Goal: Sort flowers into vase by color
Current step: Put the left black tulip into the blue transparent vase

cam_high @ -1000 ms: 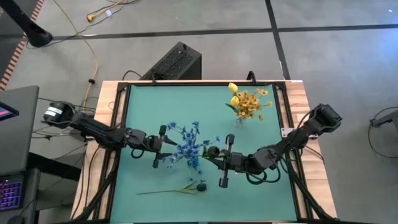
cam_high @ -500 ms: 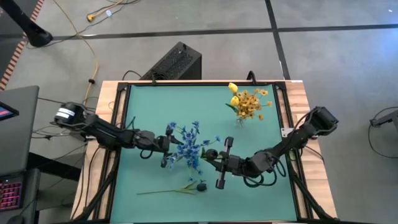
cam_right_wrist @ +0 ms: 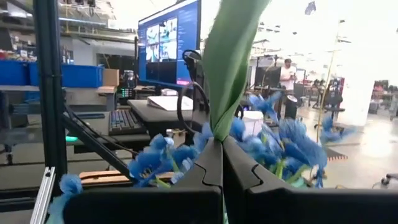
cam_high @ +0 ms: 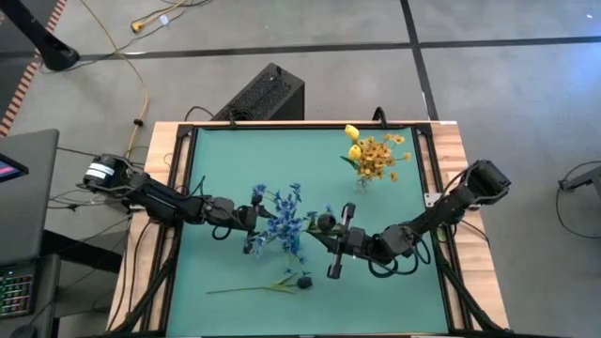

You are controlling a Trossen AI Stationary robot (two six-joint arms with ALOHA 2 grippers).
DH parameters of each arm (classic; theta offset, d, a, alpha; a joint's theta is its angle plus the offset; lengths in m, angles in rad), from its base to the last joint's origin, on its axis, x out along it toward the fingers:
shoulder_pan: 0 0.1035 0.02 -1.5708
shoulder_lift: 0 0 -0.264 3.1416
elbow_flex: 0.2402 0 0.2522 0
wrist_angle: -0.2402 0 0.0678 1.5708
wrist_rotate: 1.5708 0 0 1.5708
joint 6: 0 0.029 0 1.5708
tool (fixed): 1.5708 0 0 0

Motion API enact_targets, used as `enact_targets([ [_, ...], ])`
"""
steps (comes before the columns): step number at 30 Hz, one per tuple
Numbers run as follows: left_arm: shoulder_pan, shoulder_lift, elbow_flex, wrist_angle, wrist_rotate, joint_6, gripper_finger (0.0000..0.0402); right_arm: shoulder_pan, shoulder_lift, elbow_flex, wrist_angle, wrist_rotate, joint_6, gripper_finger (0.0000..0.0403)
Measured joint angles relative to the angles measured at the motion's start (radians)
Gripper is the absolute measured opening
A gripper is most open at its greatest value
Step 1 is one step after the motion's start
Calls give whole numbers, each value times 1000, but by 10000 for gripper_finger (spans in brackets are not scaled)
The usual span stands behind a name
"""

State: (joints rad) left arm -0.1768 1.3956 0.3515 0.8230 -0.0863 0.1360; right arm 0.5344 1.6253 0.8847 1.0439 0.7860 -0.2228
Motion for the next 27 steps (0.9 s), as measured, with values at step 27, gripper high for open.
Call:
enact_targets([
  [27, 0, -1, 19, 6, 49, -5, 174, -107, 0, 3, -172, -3, 250, 19],
])
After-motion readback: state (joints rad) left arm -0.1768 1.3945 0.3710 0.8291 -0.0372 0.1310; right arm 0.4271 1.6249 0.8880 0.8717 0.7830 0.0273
